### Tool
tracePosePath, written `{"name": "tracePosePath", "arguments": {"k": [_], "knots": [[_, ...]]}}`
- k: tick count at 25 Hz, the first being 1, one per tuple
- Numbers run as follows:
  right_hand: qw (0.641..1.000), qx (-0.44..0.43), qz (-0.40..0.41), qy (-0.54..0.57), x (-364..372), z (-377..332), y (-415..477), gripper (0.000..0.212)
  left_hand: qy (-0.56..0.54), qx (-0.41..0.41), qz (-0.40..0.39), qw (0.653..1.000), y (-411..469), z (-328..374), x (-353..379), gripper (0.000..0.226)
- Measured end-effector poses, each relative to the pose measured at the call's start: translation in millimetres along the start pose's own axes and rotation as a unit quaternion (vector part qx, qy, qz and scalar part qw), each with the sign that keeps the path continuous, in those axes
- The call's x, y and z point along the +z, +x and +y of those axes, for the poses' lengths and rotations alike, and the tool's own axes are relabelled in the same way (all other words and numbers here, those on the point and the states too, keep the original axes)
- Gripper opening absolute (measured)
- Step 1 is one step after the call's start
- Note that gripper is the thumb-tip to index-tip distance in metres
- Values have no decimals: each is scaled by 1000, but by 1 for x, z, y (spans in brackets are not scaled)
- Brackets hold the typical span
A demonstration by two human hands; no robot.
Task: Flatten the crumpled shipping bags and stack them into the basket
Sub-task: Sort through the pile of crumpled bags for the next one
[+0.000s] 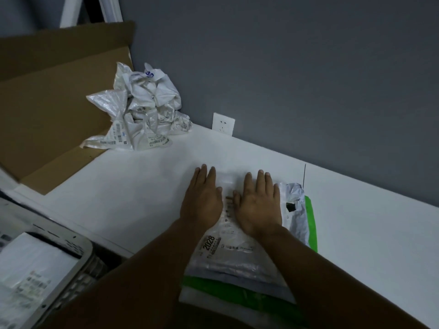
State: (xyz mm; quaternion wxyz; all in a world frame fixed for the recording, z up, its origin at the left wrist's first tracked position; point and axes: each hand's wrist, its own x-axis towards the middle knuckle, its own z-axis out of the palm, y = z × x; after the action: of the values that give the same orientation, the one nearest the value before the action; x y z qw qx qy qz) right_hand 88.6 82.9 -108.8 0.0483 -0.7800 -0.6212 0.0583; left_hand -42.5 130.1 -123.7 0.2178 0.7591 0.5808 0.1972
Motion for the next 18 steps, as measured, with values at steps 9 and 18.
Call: {"name": "tracePosePath", "arguments": {"k": [9, 18], "knots": [[994, -92, -11, 64, -32, -106, 80, 67, -149, -173, 97, 969, 39, -50, -100, 50], [977, -195, -17, 91, -36, -238, 199, 58, -298, -168, 204, 917, 95, -123, -138, 50]]}}
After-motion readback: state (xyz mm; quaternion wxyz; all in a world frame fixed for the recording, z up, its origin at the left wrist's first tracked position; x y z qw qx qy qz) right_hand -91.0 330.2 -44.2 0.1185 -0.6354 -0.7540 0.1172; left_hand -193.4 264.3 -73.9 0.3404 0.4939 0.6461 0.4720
